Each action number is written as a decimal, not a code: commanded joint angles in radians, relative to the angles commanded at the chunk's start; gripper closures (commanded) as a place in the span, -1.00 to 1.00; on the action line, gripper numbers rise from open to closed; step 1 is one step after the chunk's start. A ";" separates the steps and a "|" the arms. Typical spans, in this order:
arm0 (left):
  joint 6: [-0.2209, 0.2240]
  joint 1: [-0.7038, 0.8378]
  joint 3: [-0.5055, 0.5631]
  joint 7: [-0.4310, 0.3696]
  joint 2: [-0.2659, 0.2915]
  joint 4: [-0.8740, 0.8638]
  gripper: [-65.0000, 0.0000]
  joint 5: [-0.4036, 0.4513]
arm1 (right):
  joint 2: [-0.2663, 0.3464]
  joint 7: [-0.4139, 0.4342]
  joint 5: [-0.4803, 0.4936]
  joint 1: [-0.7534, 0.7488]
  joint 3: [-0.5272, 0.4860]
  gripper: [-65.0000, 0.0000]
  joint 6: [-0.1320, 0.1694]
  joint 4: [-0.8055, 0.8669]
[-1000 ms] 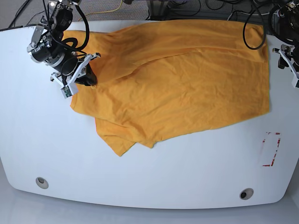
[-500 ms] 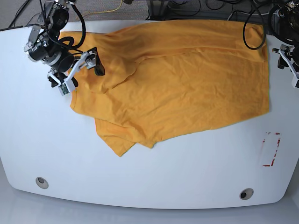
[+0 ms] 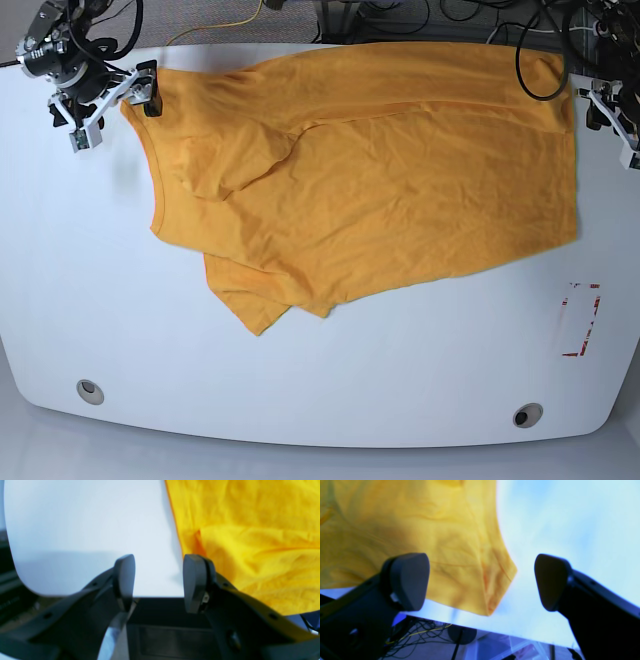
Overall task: Layout the t-shirt on the table in an organized manner, then fold the t-shirt properly
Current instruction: 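Regrasp the shirt edge with the right gripper and pull it outward, then lower the shirt edge with both grippers and open the right gripper, then move the right gripper to the shirt's hem corner and grasp it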
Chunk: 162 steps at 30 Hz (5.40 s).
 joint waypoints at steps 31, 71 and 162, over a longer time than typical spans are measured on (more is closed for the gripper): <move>0.000 0.029 -0.020 0.000 0.061 -0.023 0.11 0.005 | -0.034 0.086 0.002 0.003 -0.095 0.75 0.000 -0.204; 0.000 -0.244 0.170 -0.049 -0.048 -0.387 0.11 0.103 | -0.040 0.081 0.011 0.029 -0.098 0.74 0.000 -0.117; 0.000 -0.477 0.164 -0.048 -0.063 -0.336 0.12 0.018 | -0.077 0.566 -0.477 1.020 -0.439 0.88 0.000 -1.140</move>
